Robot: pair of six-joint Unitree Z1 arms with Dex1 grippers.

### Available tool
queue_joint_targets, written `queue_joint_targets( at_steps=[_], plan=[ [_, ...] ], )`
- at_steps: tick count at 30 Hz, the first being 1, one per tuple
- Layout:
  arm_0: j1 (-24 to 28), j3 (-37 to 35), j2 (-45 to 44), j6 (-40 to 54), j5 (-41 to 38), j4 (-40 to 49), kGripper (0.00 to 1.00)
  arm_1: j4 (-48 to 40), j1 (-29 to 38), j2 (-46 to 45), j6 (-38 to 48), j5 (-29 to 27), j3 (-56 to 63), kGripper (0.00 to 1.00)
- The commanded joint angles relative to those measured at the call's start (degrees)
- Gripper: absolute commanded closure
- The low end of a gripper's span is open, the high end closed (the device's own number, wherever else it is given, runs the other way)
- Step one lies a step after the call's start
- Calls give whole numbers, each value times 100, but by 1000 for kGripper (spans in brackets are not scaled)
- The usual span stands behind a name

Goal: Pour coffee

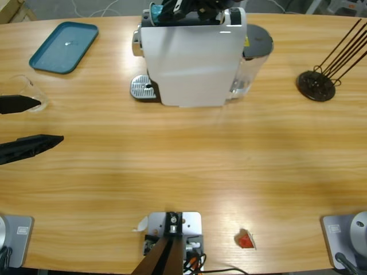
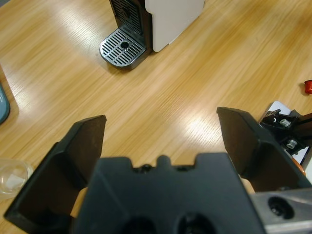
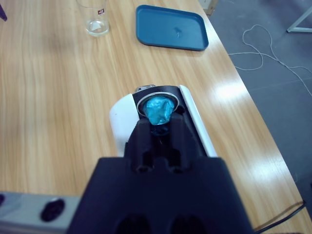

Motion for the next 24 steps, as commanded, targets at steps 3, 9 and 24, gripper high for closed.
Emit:
queue_joint_targets(
  at_steps=[3, 9, 24],
  plan=[
    [66, 206, -134, -58, -72, 47, 9, 6, -72, 53, -38, -392, 286, 15],
    [66, 234, -125, -111, -63, 10, 11, 5, 341, -412, 11, -405, 163, 192],
    [75, 213, -491, -707, 315, -2, 9, -48, 1424, -1688, 3407, -1827, 1390, 519]
  ],
)
